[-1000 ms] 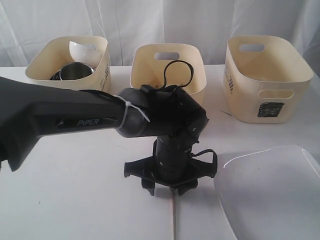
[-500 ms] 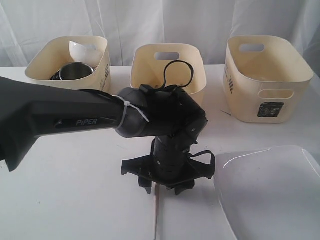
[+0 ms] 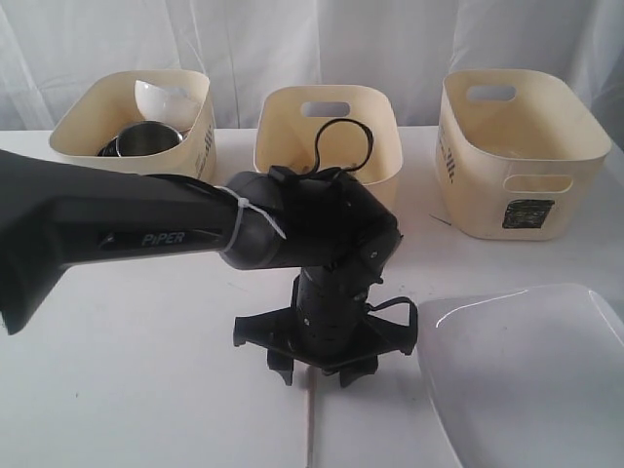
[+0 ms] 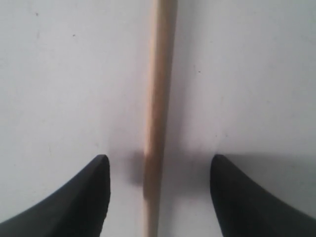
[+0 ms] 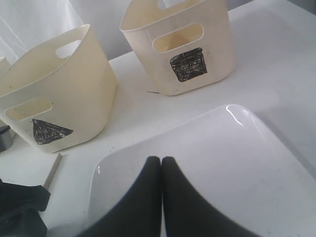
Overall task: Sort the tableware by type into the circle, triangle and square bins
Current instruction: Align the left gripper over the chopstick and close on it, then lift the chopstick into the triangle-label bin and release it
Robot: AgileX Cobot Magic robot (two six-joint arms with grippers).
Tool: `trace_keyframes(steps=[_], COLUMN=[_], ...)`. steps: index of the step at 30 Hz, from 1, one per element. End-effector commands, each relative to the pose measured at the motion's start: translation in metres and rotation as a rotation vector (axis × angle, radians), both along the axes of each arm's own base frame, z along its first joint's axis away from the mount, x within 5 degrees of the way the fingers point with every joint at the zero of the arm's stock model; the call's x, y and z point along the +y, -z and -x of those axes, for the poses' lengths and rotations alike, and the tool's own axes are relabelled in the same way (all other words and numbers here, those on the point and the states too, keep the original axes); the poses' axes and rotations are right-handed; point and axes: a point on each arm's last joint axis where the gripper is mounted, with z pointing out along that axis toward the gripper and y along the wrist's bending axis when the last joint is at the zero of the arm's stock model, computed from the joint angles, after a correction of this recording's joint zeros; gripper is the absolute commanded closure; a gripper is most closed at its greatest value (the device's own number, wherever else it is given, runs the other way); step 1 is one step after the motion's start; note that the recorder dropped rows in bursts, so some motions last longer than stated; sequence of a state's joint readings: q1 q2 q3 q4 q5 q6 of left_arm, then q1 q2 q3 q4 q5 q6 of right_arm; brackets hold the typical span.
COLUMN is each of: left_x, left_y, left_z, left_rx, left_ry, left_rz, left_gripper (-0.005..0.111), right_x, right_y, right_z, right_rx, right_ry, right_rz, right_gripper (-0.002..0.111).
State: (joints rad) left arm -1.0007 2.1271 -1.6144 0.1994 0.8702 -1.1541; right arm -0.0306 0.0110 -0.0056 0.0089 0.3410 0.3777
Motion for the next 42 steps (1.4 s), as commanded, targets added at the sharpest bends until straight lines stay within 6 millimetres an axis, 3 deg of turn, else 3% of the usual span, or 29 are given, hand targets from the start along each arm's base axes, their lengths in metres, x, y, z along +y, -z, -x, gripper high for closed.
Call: trace_keyframes(steps=[1, 6, 11, 20, 25, 32, 42], left_x=[0.002, 0.000, 0.002, 0.003, 0.004, 0.009, 0.000], left_y=[-0.004, 0.002, 0.009, 0.010, 0.009, -0.019, -0.063], left_z=[0.004, 0.005, 0.008, 0.009, 0.009, 0.015, 0.053], left_rx=[0.018, 0.020, 0.038, 0.045, 0.042, 0.005, -0.049], left_ry=[0.030, 0.023, 0.019, 0.033, 0.093, 0.123, 0.301], left_rz=[-0.008, 0.046, 0.044, 0.031, 0.024, 0.008, 0.062], left_gripper=[0.044, 0.045, 0.054, 0.092, 0.107, 0.107, 0.107], right_x=[0.000, 0.000, 0.000, 0.000, 0.000, 0.000, 0.000], right_y=[0.001, 0.001, 0.001, 0.001, 0.001, 0.001, 0.001], right_z=[0.000, 0.000, 0.000, 0.000, 0.000, 0.000, 0.000], right_rx=[-0.002, -0.002, -0.002, -0.002, -0.002, -0.002, -0.002], right_ry=[0.000, 0.000, 0.000, 0.000, 0.000, 0.000, 0.000], right_rz=[0.001, 0.001, 0.001, 0.001, 0.001, 0.001, 0.001], right_gripper=[0.108, 0.108, 0.108, 0.108, 0.108, 0.108, 0.108])
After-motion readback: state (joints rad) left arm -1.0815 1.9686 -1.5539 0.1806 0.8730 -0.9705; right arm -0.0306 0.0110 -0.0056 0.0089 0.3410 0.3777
